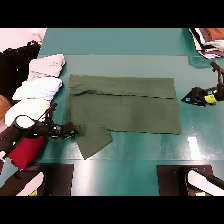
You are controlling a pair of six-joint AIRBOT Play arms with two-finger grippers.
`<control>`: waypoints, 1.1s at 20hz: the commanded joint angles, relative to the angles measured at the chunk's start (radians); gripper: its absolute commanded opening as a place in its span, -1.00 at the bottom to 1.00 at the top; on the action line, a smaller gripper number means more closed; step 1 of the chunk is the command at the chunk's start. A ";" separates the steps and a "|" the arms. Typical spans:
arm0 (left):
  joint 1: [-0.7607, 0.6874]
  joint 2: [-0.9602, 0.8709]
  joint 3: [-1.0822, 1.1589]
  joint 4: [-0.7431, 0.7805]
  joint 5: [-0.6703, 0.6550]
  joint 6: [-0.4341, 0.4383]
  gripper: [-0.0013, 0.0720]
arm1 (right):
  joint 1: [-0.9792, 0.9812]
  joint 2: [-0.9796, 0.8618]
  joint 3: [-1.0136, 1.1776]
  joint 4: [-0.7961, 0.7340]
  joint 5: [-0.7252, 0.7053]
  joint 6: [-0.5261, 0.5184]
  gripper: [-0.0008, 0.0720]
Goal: Fold the shirts.
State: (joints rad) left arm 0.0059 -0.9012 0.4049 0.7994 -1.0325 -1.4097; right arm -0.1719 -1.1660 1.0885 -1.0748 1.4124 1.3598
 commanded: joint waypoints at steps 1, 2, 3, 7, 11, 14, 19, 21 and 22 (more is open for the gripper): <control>0.000 0.005 0.049 -0.006 -0.053 0.027 -0.91 | -0.098 0.045 -0.106 -0.029 0.042 -0.007 -0.11; 0.000 0.005 0.069 -0.006 -0.060 0.031 -0.91 | -0.141 0.070 -0.169 -0.058 0.032 -0.008 -0.10; 0.000 0.005 0.085 -0.006 -0.058 0.031 -0.91 | -0.191 0.095 -0.239 -0.081 0.024 -0.008 0.18; 0.000 0.005 0.108 -0.006 -0.037 0.031 -0.91 | -0.358 0.109 -0.458 -0.043 -0.019 -0.019 0.48; 0.000 0.005 0.108 -0.006 -0.037 0.030 -0.91 | -0.357 0.038 -0.542 0.090 -0.090 -0.083 0.20; 0.000 0.005 0.108 -0.006 -0.034 0.030 -0.91 | -0.280 -0.014 -0.514 0.086 -0.143 -0.082 0.20; 0.000 0.005 0.108 0.009 -0.048 0.023 -0.91 | -0.189 -0.045 -0.457 0.078 -0.160 -0.078 -0.52; 0.000 0.010 0.113 0.010 -0.111 0.011 -0.91 | -0.183 -0.016 -0.457 0.077 -0.141 -0.078 -0.88; 0.000 0.036 0.112 0.020 -0.145 0.008 -0.91 | -0.186 0.010 -0.457 0.074 -0.124 -0.078 -0.94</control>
State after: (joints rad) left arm 0.0063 -0.8875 0.5144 0.8047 -1.1038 -1.3869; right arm -0.3752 -1.1843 0.6239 -1.0031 1.2602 1.2812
